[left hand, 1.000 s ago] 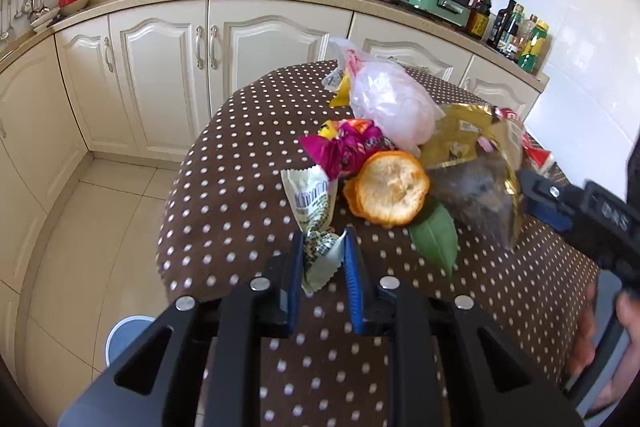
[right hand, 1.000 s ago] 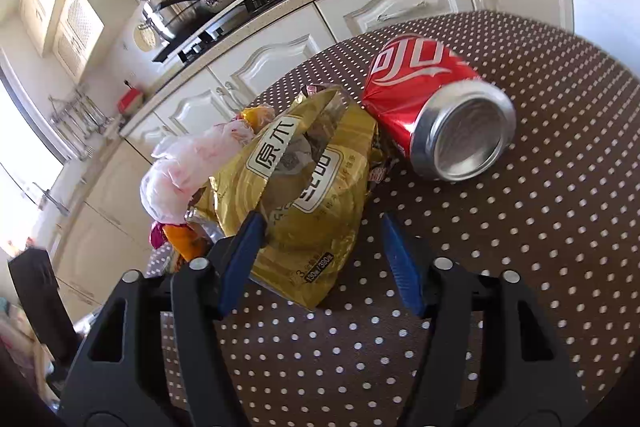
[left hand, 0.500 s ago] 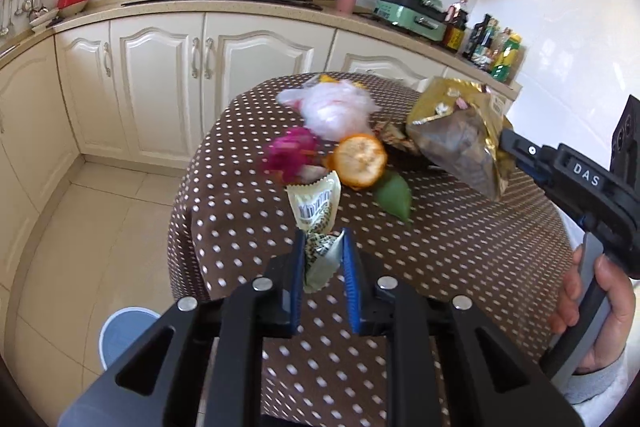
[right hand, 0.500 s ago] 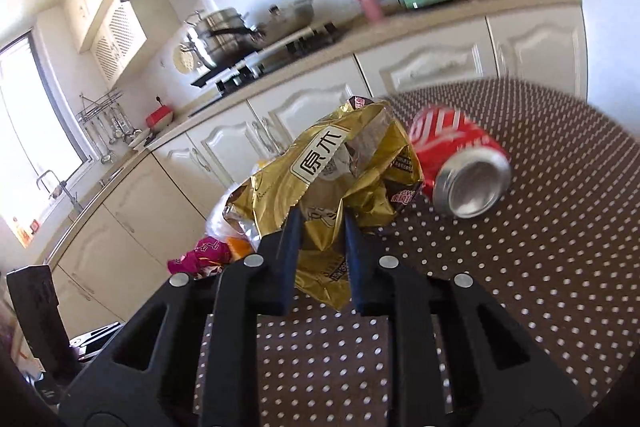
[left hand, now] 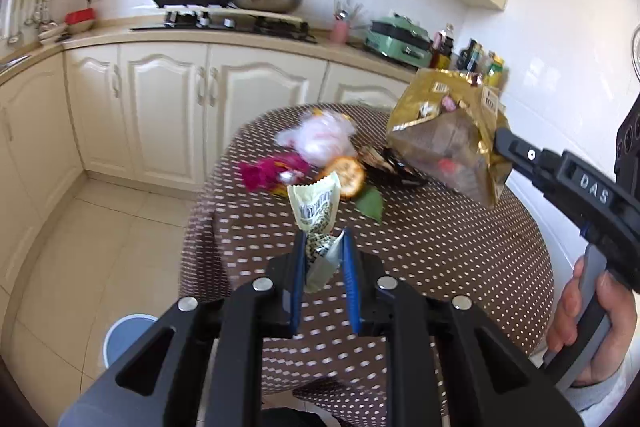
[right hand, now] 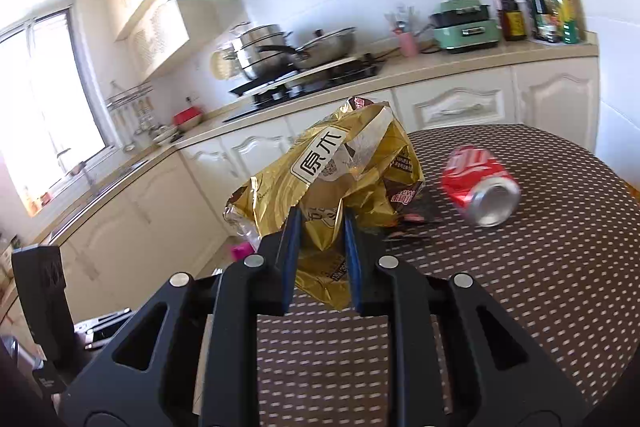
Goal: Collect trash
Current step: 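Carry the wrapper and gold snack bag over the blue bin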
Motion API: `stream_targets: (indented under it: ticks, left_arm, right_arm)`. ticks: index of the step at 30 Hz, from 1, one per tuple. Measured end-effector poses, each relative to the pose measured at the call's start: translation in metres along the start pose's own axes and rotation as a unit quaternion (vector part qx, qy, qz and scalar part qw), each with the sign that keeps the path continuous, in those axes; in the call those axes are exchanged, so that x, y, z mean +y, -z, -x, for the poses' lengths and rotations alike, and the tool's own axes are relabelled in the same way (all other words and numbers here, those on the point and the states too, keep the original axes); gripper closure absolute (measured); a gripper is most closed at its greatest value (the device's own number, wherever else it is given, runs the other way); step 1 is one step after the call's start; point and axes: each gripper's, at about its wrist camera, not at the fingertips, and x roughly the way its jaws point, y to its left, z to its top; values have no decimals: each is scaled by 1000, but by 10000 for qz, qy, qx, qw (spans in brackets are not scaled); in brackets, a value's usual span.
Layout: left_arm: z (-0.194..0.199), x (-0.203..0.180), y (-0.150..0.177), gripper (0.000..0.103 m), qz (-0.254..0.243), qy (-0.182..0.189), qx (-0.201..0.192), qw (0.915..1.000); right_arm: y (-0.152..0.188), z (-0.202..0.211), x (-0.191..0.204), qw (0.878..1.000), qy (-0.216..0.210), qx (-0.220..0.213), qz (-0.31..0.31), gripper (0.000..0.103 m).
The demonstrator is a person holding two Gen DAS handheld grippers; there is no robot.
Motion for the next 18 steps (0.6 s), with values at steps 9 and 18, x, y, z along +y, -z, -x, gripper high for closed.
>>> stream_targets:
  ticks: [9,18]
  left_arm:
    - [51,73,14,86,526,-495,-322,9969]
    - [57,181,60,86,1358,-1185,6,9836]
  right_arm:
    - [31,-40,93,9946,-770,487,507,82]
    - [98,-122,185,9769,-1361,1409,849,82]
